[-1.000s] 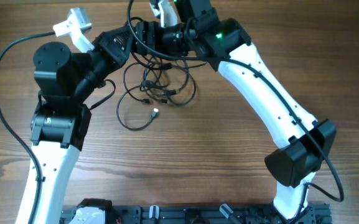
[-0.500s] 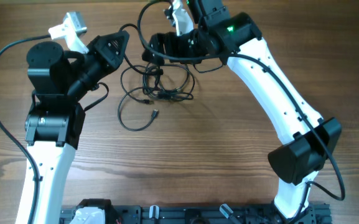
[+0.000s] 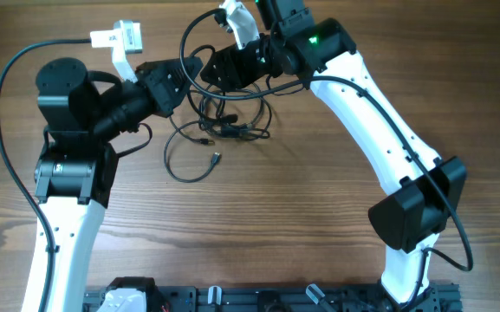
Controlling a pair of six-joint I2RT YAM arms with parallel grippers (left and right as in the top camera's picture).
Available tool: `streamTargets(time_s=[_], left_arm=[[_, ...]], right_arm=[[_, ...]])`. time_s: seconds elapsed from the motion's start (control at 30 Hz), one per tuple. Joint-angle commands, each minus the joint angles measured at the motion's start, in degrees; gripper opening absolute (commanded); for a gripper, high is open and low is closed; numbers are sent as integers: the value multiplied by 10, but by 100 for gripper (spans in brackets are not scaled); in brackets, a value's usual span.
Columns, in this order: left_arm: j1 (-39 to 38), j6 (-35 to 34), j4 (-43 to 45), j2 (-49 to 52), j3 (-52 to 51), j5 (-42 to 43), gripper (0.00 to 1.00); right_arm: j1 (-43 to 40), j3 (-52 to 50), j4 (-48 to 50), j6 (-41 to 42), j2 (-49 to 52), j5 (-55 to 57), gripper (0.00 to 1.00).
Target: Untangle cables
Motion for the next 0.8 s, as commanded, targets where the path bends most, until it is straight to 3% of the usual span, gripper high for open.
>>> streamTargets(time_s=[0.0,0.23,0.47,0.6,0.77], left_arm=[[2,16,-12,6,2,18,4],[2,16,-19,29,2,30,4],[2,11,-18,29,2,-4,4],[2,-79,-19,29,2,-90,4],[2,-137,-18,29,2,-113,4]], right_arm=[[0,6,4,-10,-42,-35,49],[-2,6,16,0,-93,-49,37],[-4,6,-36,9,-95,-65,49],[-2,6,-82,-12,-95,-70,50],[14,6,-80,-73,-95,-136,50]])
